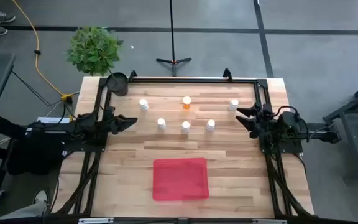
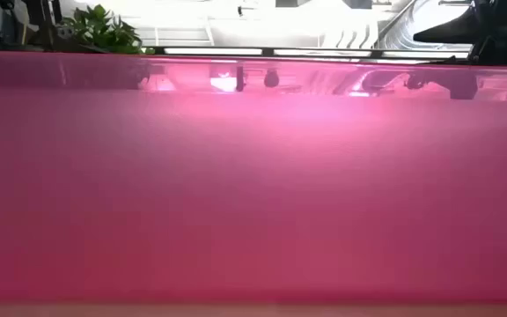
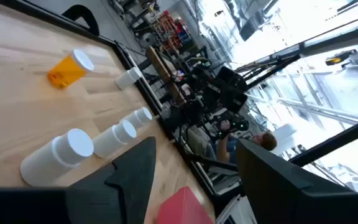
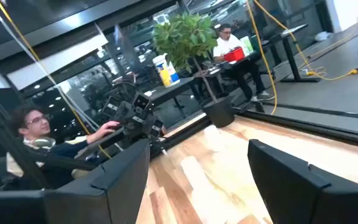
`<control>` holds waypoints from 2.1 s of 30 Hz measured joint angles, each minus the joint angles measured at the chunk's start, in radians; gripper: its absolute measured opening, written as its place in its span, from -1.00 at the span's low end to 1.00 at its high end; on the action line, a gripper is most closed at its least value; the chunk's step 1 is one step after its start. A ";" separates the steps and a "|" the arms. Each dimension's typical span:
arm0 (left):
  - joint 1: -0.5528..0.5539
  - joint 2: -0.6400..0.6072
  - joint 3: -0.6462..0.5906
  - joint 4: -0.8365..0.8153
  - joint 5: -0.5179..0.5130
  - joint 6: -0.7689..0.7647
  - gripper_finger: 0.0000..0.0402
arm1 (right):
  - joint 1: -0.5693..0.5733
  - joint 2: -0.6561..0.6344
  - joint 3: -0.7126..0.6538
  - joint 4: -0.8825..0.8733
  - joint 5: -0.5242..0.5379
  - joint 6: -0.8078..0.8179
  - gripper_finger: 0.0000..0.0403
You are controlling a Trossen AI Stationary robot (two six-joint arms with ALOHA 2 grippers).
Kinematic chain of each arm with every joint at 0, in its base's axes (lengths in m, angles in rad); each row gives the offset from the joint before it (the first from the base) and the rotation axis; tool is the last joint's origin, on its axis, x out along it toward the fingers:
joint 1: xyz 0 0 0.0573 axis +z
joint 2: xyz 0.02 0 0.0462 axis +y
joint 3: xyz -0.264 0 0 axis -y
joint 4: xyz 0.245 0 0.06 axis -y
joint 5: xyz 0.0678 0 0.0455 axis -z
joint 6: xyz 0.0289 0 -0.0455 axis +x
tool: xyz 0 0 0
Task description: Pick and place pill bottles into a basket
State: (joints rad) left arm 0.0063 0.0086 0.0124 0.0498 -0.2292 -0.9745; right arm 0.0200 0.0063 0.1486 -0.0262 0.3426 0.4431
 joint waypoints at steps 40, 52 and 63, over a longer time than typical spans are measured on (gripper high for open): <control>0.000 0.160 0.542 -0.611 -0.265 0.837 0.27 | 0.000 0.001 0.000 -0.021 -0.064 0.099 0.31; 0.000 0.382 0.683 -0.660 -0.261 0.953 0.25 | 0.000 0.197 0.334 -0.213 0.049 -0.150 0.31; 0.001 0.359 0.787 -0.673 -0.182 0.955 -0.23 | 0.000 0.676 0.780 -0.580 0.069 -0.295 0.31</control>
State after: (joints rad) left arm 0.0071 0.3671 0.7999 -0.6237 -0.4113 -0.0193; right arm 0.0200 0.6819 0.9286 -0.6061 0.4113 0.1485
